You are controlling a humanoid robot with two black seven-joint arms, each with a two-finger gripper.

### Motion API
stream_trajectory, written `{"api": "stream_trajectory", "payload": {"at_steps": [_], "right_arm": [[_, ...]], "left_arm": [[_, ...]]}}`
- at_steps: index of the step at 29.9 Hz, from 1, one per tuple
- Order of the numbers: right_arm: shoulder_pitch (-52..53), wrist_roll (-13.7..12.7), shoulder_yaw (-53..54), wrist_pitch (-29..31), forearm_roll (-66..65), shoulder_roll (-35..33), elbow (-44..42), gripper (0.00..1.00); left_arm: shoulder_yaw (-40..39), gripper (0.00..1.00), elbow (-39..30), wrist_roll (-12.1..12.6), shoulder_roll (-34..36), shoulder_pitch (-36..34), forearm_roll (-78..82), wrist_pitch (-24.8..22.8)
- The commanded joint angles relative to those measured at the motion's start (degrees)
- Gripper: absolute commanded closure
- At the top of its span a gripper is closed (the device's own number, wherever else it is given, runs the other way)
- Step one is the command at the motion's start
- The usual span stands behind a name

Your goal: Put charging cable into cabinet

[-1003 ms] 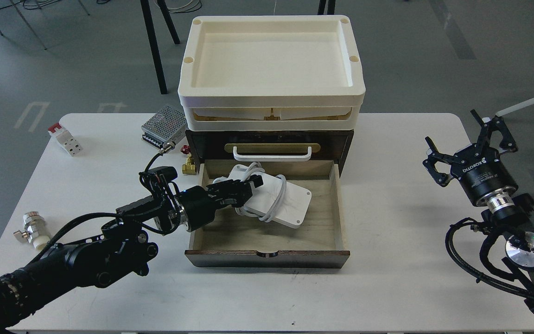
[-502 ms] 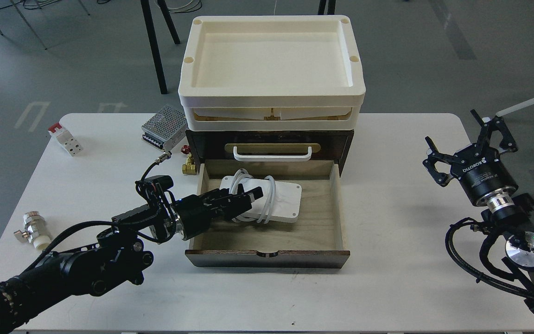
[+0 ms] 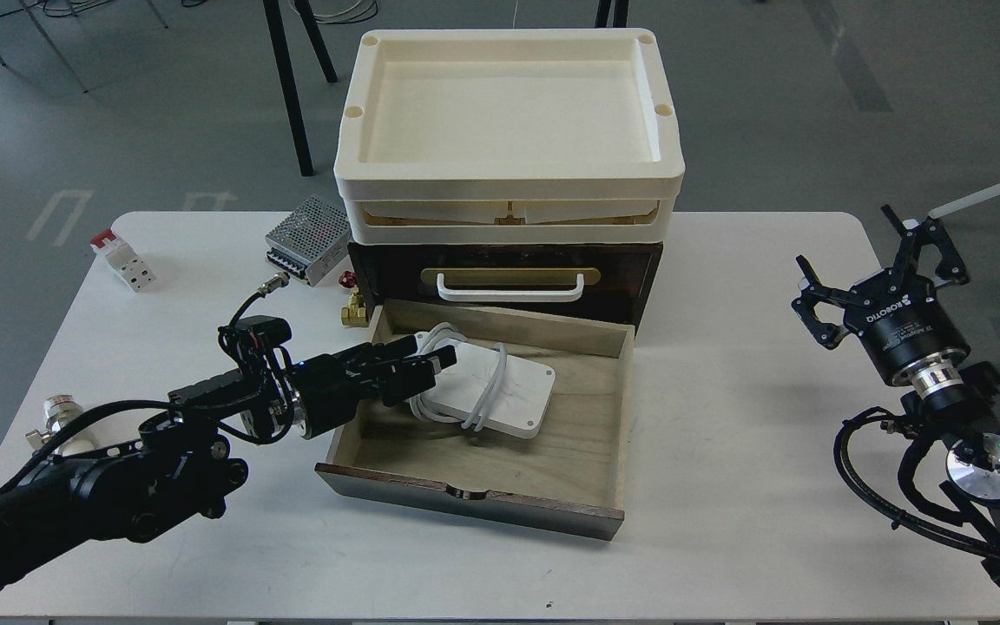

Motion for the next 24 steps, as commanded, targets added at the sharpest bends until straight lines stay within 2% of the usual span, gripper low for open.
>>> {"api": "stream_trajectory", "payload": {"at_steps": [1,6,9,17,24], "right_arm": [[0.0,0.0,0.0,0.02,0.0,0.0,0.0,0.01],[0.0,0.0,0.0,0.02,0.0,0.0,0.0,0.01],[0.0,0.0,0.0,-0.06,0.0,0.0,0.0,0.01],[0.0,0.0,0.0,0.02,0.0,0.0,0.0,0.01],[0.0,0.0,0.0,0.02,0.0,0.0,0.17,0.01]], "left_arm": [[0.07,0.15,-3.08,-0.01,0.95,-0.23,-0.08,0.08],[-0.11,0.15,-5.46,-0.01,2.71,-0.23,-0.08,0.17],[-0.55,0.15,-5.55,-0.01,4.29,-0.23,-0.08,1.74],[-0.9,0.13,-8.1,-0.01,12.9,0.55,-1.05,4.82],[-1.34,0.12,-9.33,-0.01,19.49,2.31,-13.15,6.32]]}}
